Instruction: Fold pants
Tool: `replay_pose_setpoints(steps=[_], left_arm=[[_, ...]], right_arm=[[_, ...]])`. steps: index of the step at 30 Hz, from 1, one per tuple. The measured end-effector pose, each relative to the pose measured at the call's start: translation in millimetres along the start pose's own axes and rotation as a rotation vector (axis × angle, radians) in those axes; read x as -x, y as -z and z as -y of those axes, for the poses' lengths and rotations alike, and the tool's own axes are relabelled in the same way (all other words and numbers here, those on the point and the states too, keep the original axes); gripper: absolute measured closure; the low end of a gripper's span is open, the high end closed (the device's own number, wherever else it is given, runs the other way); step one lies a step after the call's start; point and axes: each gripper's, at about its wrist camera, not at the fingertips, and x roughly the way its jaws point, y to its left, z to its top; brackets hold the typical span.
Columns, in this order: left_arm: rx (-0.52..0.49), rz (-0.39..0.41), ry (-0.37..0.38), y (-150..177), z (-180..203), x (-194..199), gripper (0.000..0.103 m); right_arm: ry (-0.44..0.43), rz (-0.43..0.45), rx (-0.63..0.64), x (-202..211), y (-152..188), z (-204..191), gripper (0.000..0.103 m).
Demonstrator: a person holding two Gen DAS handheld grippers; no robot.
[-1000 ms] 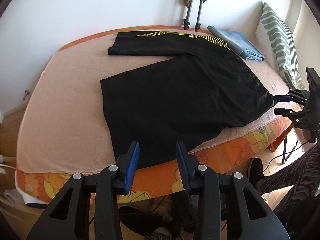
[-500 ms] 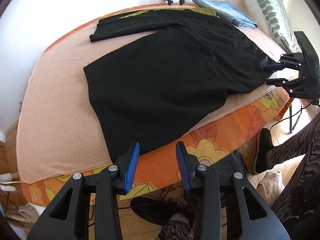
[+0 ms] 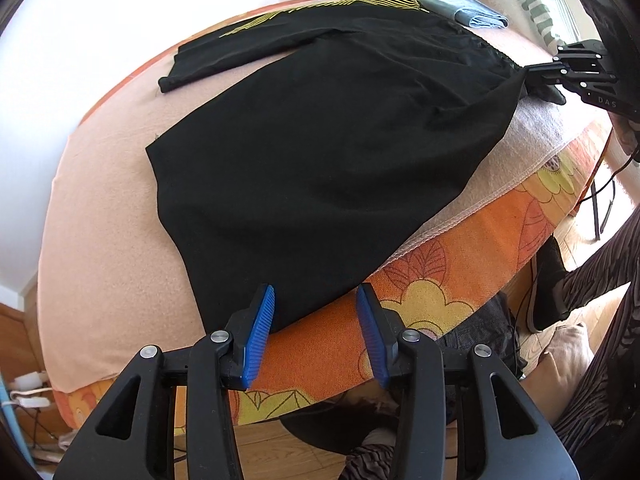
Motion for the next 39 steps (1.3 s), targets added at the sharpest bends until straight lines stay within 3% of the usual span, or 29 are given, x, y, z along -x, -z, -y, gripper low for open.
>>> replay_pose_setpoints(steps=[6, 8, 11, 20, 27, 29, 31, 33, 35, 39], left_arm=[[0.002, 0.010, 0.032, 0.1, -5.1, -1.5, 0.061], [0.013, 0.015, 0.062, -0.1, -7.7, -1.9, 0.093], [0.021, 0.034, 0.071, -1.5, -8.6, 2.0, 0.099], [0.060, 0.141, 0.025, -21.3, -28.7, 22.4, 0.102], [0.088, 0.106, 0.047, -27.6, -39.3, -1.8, 0.102], [0.106, 0.087, 0.083, -26.9, -40.4, -8.6, 0.102], [0.099, 0.078, 0.065, -23.0, -37.6, -8.3, 0.100], [0.089, 0.080, 0.074, -17.0, -35.0, -2.4, 0.086], [0.065, 0.088, 0.049, -10.4, -32.3, 4.9, 0.061], [0.034, 0.083, -0.034, -4.9, -35.6, 7.6, 0.060]], right_arm=[[0.002, 0.031, -0.046, 0.0, -13.6, 9.9, 0.103], [0.013, 0.041, -0.053, 1.2, -15.3, 11.1, 0.103], [0.013, 0.060, -0.072, 5.5, -17.2, 14.0, 0.103], [0.033, 0.059, -0.082, -1.1, -21.7, 18.2, 0.103], [0.040, 0.009, -0.093, -20.1, -15.4, 23.4, 0.103], [0.043, -0.003, -0.095, -25.2, -14.2, 25.6, 0.103], [0.046, -0.011, -0.090, -28.4, -13.6, 26.3, 0.103], [0.043, -0.014, -0.088, -29.7, -13.0, 26.7, 0.103], [0.043, -0.015, -0.086, -30.4, -12.7, 27.0, 0.103], [0.039, -0.015, -0.087, -30.4, -13.6, 25.6, 0.103]])
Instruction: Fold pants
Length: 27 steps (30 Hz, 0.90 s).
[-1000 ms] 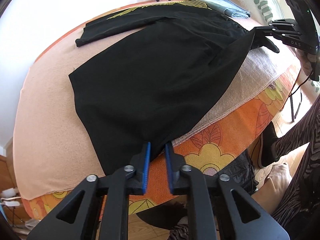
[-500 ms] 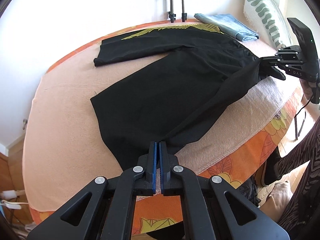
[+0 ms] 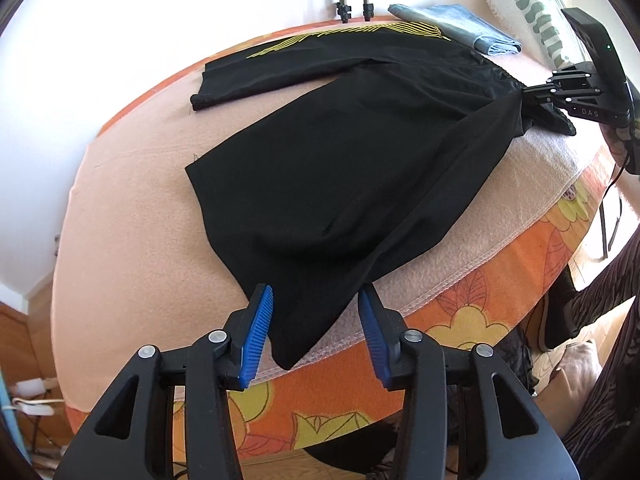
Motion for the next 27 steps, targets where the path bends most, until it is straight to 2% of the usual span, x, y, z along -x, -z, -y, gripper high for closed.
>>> replay_pose_setpoints(steps=[2, 4, 6, 7, 11, 13, 15, 16, 19, 22, 26, 27], left_arm=[[0.013, 0.009, 0.007, 0.7, -5.1, -0.8, 0.060], [-0.017, -0.004, 0.002, 2.9, -2.9, -4.9, 0.061], [-0.040, -0.026, 0.016, 6.0, 0.5, -9.9, 0.092], [-0.044, -0.027, 0.022, 6.9, 1.9, -10.4, 0.101], [-0.035, 0.044, 0.002, 0.9, 2.3, 3.1, 0.102], [0.002, 0.093, -0.007, -5.9, -5.8, 13.4, 0.102], [0.038, 0.120, -0.011, -12.7, -14.1, 20.2, 0.102], [0.044, 0.130, -0.014, -15.5, -16.3, 22.9, 0.102], [0.041, 0.148, -0.027, -21.9, -19.8, 28.1, 0.102], [0.044, 0.164, -0.031, -27.9, -22.5, 32.7, 0.102], [0.052, 0.176, -0.034, -35.2, -23.4, 35.6, 0.102], [0.052, 0.178, -0.035, -36.6, -22.9, 36.4, 0.102]], right_arm=[[-0.001, 0.002, -0.002, 0.5, -0.1, -0.7, 0.103], [-0.002, 0.003, -0.005, 0.6, 0.2, -0.7, 0.103], [-0.008, 0.001, -0.011, 1.0, 1.0, -0.1, 0.103], [-0.016, 0.000, -0.013, 1.1, 2.0, 0.4, 0.103], [-0.040, -0.006, 0.001, 4.2, 6.9, -1.4, 0.100], [-0.054, -0.015, 0.025, 6.6, 11.0, -5.4, 0.097], [-0.061, -0.018, 0.040, 9.0, 15.3, -8.2, 0.068], [-0.079, -0.017, 0.039, 10.8, 17.4, -8.4, 0.064], [-0.123, -0.017, 0.045, 20.3, 25.1, -4.6, 0.066], [-0.109, -0.025, 0.103, 32.0, 36.3, -2.9, 0.065], [-0.104, -0.037, 0.155, 40.1, 46.6, -4.7, 0.059], [-0.084, -0.037, 0.178, 40.9, 48.6, -7.9, 0.053]])
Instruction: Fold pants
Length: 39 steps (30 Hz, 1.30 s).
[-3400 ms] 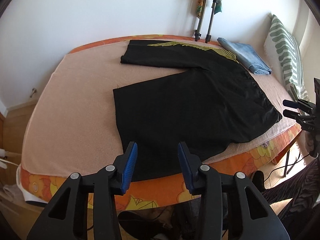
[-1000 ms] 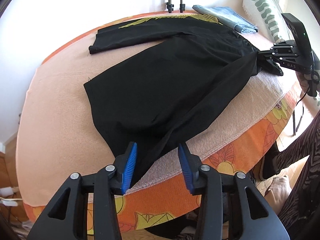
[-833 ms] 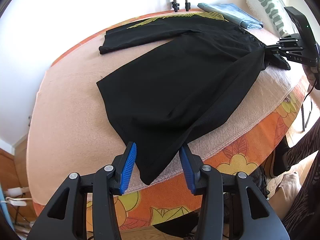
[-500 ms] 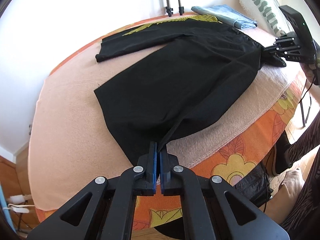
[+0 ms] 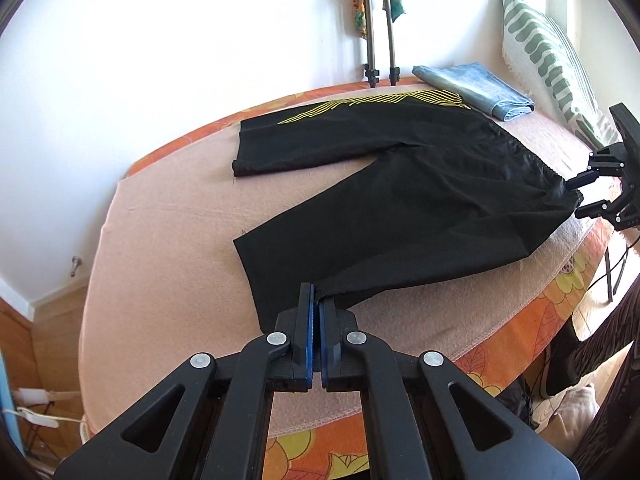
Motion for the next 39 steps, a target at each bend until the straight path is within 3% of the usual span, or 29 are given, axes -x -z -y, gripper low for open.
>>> replay_pose_setpoints(steps=[2, 7, 8, 9, 10, 14, 25, 33, 39], left_arm=[[0.000, 0.005, -0.001, -2.6, 0.7, 1.5, 0.102], [0.015, 0.011, -0.008, -9.7, -2.1, 2.7, 0.102], [0.015, 0.016, -0.012, -11.1, -2.3, 3.7, 0.102], [0.016, 0.021, -0.011, -12.5, -2.6, 5.1, 0.102], [0.016, 0.025, -0.011, -14.2, -2.7, 5.7, 0.102], [0.014, 0.042, -0.022, -23.7, -4.1, 5.7, 0.102], [0.008, 0.131, -0.047, -92.0, -28.6, -14.3, 0.102], [0.020, 0.156, -0.060, -143.1, -55.6, -57.5, 0.102], [0.017, 0.149, -0.068, -180.8, -77.4, -101.5, 0.102]], right_arm=[[0.049, -0.002, 0.057, 0.1, 1.8, -8.0, 0.043], [0.096, -0.043, 0.178, -9.6, 4.7, -28.1, 0.045], [0.119, -0.059, 0.207, -12.0, 5.5, -31.6, 0.051], [0.141, -0.075, 0.229, -14.6, 6.4, -33.7, 0.071], [0.148, -0.090, 0.236, -16.3, 6.8, -33.0, 0.080], [0.146, -0.060, 0.181, -5.3, 0.7, -16.7, 0.102], [0.301, 0.070, 0.051, 20.9, -70.3, 53.6, 0.103], [0.351, 0.065, 0.009, -5.0, -113.9, 112.4, 0.103], [0.340, 0.042, -0.011, -36.8, -146.6, 163.1, 0.103]])
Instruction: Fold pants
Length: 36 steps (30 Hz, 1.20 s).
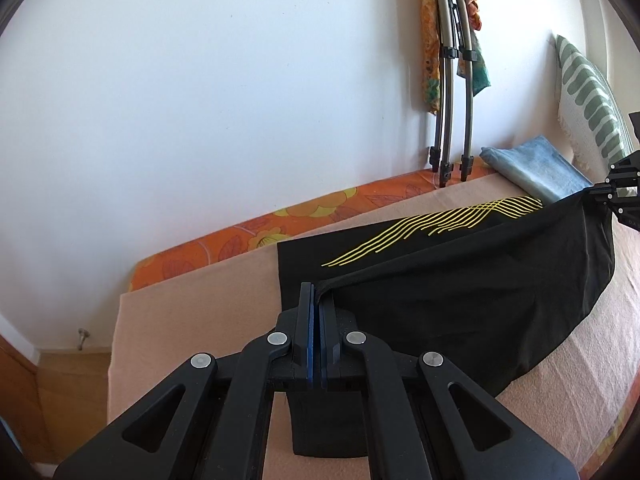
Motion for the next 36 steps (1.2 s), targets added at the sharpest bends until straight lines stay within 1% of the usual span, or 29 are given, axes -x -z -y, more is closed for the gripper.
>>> replay_pose_setpoints(steps=[4, 9, 14, 17, 20, 23, 25, 26, 27, 29, 31, 33, 36], left_arm=[[-0.017, -0.028, -0.010, -14.8, -5.0, -44.7, 0.102], [-0.038, -0.072, -0.020, -27.5, -12.0, -96.8, 0.102], [-0.055, -0.134, -0.024, -31.0, -14.2, -139.3, 0.102], [-0.068, -0.164, -0.034, -29.2, -15.0, -158.5, 0.102], [-0.067, -0.179, -0.039, -29.1, -15.5, -171.9, 0.102], [-0.060, -0.200, -0.043, -27.1, -15.7, -181.5, 0.102], [-0.060, -0.212, -0.045, -26.7, -16.0, -185.7, 0.102], [-0.060, -0.215, -0.047, -25.9, -16.2, -186.9, 0.102], [-0.059, -0.217, -0.051, -24.7, -16.2, -188.0, 0.102], [-0.057, -0.223, -0.050, -23.2, -15.5, -189.9, 0.102], [-0.074, -0.222, -0.059, -21.2, -12.7, -190.6, 0.102], [-0.077, -0.224, -0.066, -20.2, -12.1, -194.4, 0.102], [-0.066, -0.214, -0.070, -22.2, -11.6, -196.9, 0.102]], right_arm=[[-0.013, -0.025, -0.013, -38.2, -13.6, 17.1, 0.103], [-0.044, -0.073, -0.023, -90.7, -21.6, 31.1, 0.103], [-0.063, -0.107, -0.026, -133.0, -28.4, 39.6, 0.103], [-0.091, -0.131, -0.027, -153.0, -29.9, 44.8, 0.103], [-0.099, -0.140, -0.027, -162.9, -31.1, 46.6, 0.103], [-0.128, -0.143, -0.051, -168.8, -32.9, 52.0, 0.103], [-0.105, -0.133, -0.101, -167.5, -31.9, 63.0, 0.080], [-0.088, -0.114, -0.150, -164.1, -30.9, 74.2, 0.061], [-0.097, -0.092, -0.217, -158.7, -28.3, 87.6, 0.056], [-0.150, -0.055, -0.360, -145.3, -17.5, 113.7, 0.056], [-0.176, -0.043, -0.457, -132.9, -3.7, 131.1, 0.056], [-0.205, -0.059, -0.512, -126.8, 8.4, 139.7, 0.056], [-0.240, -0.084, -0.534, -126.8, 17.8, 137.0, 0.055]])
